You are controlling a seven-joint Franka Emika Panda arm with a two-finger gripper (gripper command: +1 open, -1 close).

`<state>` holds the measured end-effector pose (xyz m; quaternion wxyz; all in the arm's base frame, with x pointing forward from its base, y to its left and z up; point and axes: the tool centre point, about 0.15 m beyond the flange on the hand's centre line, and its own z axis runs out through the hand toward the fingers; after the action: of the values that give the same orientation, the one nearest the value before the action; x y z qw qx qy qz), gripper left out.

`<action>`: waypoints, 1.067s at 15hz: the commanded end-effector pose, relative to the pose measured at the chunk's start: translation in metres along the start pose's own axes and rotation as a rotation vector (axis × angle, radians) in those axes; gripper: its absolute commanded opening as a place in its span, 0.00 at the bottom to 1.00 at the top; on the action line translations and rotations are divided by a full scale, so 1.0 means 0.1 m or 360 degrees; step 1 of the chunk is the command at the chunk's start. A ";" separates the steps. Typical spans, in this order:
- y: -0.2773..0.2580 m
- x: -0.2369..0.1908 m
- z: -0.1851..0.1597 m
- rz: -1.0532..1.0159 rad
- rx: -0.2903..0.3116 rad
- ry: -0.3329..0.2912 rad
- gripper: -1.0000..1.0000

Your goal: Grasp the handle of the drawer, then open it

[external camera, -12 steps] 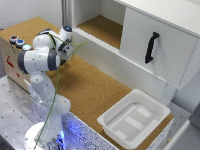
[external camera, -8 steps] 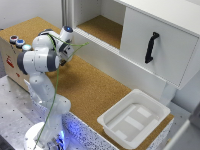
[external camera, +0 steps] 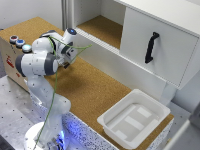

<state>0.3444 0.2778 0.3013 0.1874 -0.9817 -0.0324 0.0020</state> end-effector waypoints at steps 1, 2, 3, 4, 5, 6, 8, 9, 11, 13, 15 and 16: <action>0.60 -0.07 0.51 -0.0022 0.0156 -0.0006 0.00; 0.63 -0.07 0.50 -0.0017 0.0152 -0.0009 0.00; 0.67 -0.08 0.50 -0.0009 0.0148 -0.0008 0.00; 0.71 -0.08 0.49 -0.0005 0.0142 -0.0010 0.00; 0.74 -0.09 0.48 0.0001 0.0135 -0.0009 0.00; 0.79 -0.09 0.46 0.0009 0.0127 -0.0009 0.00; 0.84 -0.10 0.45 0.0024 0.0117 -0.0010 0.00; 0.87 -0.11 0.44 0.0030 0.0116 -0.0009 0.00; 0.92 -0.12 0.43 0.0044 0.0114 -0.0011 0.00; 0.96 -0.14 0.43 0.0058 0.0109 -0.0008 0.00; 1.01 -0.16 0.42 0.0073 0.0107 -0.0007 0.00; 1.03 -0.17 0.42 0.0082 0.0115 -0.0003 0.00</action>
<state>0.3450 0.2374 0.3004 0.1926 -0.9810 -0.0186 0.0132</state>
